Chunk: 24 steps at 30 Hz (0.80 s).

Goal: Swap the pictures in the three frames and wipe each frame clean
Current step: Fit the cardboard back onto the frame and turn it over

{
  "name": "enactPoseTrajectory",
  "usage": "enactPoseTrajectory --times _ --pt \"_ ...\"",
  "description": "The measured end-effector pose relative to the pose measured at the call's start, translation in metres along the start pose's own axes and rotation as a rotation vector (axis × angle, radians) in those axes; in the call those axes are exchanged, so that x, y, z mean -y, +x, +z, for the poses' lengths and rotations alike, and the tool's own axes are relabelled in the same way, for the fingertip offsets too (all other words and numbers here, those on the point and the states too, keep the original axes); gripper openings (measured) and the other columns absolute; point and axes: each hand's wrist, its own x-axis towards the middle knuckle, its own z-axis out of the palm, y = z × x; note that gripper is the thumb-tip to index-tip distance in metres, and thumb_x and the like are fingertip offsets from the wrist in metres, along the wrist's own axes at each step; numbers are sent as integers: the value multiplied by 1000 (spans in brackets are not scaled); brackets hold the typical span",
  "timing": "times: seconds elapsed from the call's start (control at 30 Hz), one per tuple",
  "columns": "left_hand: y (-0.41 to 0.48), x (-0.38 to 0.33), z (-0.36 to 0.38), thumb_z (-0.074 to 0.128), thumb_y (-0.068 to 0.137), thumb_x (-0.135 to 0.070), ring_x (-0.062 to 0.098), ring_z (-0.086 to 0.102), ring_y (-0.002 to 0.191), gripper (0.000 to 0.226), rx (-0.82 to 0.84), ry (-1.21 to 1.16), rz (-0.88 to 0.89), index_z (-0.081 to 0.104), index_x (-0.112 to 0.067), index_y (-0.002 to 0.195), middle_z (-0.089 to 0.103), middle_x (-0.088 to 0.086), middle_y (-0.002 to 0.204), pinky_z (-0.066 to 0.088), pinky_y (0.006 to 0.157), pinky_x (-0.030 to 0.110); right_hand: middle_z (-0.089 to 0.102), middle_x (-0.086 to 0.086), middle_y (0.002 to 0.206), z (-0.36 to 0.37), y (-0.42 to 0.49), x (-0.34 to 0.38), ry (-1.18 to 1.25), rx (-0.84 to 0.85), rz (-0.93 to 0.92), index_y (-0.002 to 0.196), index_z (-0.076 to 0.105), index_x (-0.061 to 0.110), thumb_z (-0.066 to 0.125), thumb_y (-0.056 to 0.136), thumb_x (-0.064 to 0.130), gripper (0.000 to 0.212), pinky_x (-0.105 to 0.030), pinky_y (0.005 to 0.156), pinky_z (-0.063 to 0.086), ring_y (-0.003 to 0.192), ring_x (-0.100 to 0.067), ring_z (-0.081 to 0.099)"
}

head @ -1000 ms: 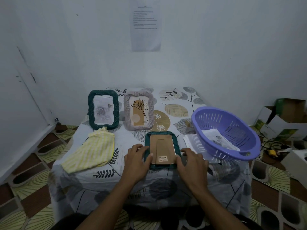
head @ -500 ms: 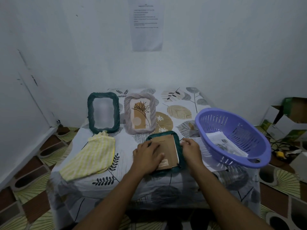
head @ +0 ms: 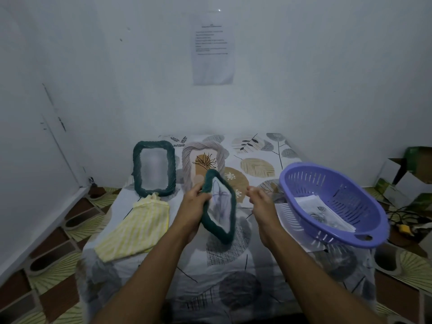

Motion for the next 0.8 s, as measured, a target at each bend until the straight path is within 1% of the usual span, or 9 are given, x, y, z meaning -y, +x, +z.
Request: enactPoseTrajectory --times 0.07,0.13,0.23,0.3,0.4,0.5,0.6,0.7,0.8 --pt "-3 4 -8 42 94 2 28 67 77 31 -26 -197 -12 63 -10 115 72 14 94 54 70 38 57 -2 118 5 -1 -7 12 18 73 122 49 23 52 98 28 24 -34 84 44 103 -17 55" --pt "-3 13 -14 41 93 2 35 66 89 33 -35 -330 -43 63 -10 116 71 17 104 52 84 48 64 -4 111 11 0 -14 108 78 163 121 48 22 57 96 25 27 -37 78 53 98 -21 64" --pt "-6 23 -20 40 95 1 35 66 98 36 -17 -296 -60 61 -11 121 71 15 110 51 89 48 70 -10 108 18 0 -18 200 131 191 119 60 13 56 97 16 23 -44 80 57 94 -30 68" --pt "-8 25 -27 41 98 -5 28 66 101 34 -11 -51 -7 59 -13 127 70 8 113 52 87 40 71 -12 105 20 2 -19 226 109 174 114 63 13 56 96 12 19 -45 79 57 91 -31 68" --pt "3 32 -58 45 100 -21 16 56 113 35 -109 534 141 54 -11 132 60 -1 125 44 93 18 69 -22 107 19 5 -23 185 93 171 108 67 15 59 94 13 16 -51 84 54 89 -31 65" --pt "22 43 -107 46 95 -31 32 52 119 45 -270 994 218 56 -1 127 58 15 128 39 101 36 71 -20 101 17 8 -27 137 88 153 107 67 16 60 94 14 16 -43 77 54 83 -30 65" --pt "38 51 -142 47 90 -35 34 49 121 49 -351 1335 153 55 -5 128 56 16 130 37 102 45 71 -8 84 17 11 -32 98 105 131 111 66 12 59 94 14 18 -34 65 53 70 -25 63" --pt "43 51 -150 52 92 -28 32 46 119 36 -376 1470 145 56 -13 125 54 10 126 35 97 46 69 -3 77 18 14 -37 73 122 107 112 66 12 59 94 14 19 -33 63 51 66 -23 60" --pt "45 40 -143 55 91 -23 27 48 108 17 -400 1488 203 64 -18 104 59 4 107 29 89 42 73 -10 95 19 17 -43 72 126 109 112 66 16 60 94 14 19 -38 70 54 76 -27 65"
